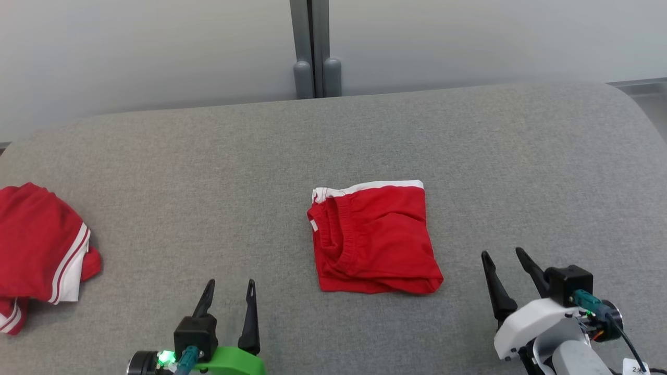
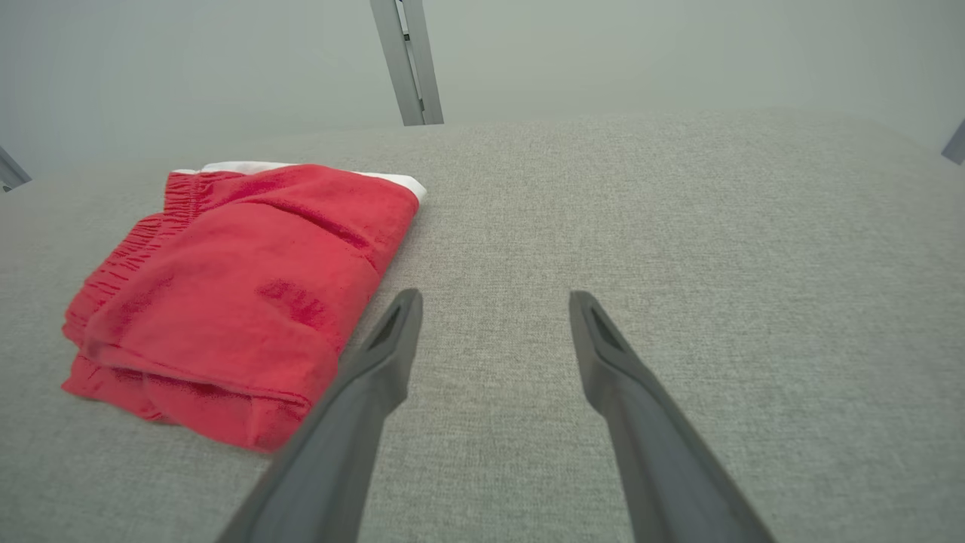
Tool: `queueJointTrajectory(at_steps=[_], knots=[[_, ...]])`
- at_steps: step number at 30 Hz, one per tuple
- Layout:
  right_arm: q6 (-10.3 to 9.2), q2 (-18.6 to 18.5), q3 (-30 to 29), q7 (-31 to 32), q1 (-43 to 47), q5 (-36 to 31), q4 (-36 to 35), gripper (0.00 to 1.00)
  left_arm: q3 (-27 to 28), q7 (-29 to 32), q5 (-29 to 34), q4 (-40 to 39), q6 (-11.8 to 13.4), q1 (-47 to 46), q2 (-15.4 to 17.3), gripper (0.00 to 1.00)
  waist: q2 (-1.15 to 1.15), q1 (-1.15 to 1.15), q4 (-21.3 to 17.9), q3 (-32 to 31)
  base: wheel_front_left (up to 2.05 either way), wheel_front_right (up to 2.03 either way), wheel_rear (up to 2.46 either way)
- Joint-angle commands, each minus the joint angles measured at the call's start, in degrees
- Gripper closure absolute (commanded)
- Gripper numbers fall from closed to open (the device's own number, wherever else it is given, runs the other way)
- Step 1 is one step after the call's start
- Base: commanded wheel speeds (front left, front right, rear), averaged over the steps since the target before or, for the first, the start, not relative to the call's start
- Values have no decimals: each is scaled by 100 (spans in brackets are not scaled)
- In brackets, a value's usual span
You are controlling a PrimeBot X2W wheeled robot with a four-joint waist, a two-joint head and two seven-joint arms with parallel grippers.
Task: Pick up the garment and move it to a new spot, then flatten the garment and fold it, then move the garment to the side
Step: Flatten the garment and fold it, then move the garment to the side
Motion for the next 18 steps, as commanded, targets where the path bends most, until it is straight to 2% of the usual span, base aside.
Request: queueJointTrajectory(at_steps=[1, 8, 13, 18], knots=[[-9, -20, -40, -24, 140, 28, -5, 0, 18, -1, 24, -70, -11, 165, 22, 0, 0, 0, -98, -97, 0, 0, 0], [-9, -18, -82, -24, 473, 171, -43, 0, 17, -2, 24, -207, 41, 429, 23, 0, 0, 0, -116, -126, 0, 0, 0], [-9, -18, -11, -25, 343, 218, -69, 0, 38, -2, 50, -212, 0, 339, 23, 0, 0, 0, -67, -73, 0, 0, 0], [-9, -18, 366, -25, 143, 444, 20, 0, 6, -2, 44, -210, -19, 193, 22, 0, 0, 0, 16, 19, 0, 0, 0]])
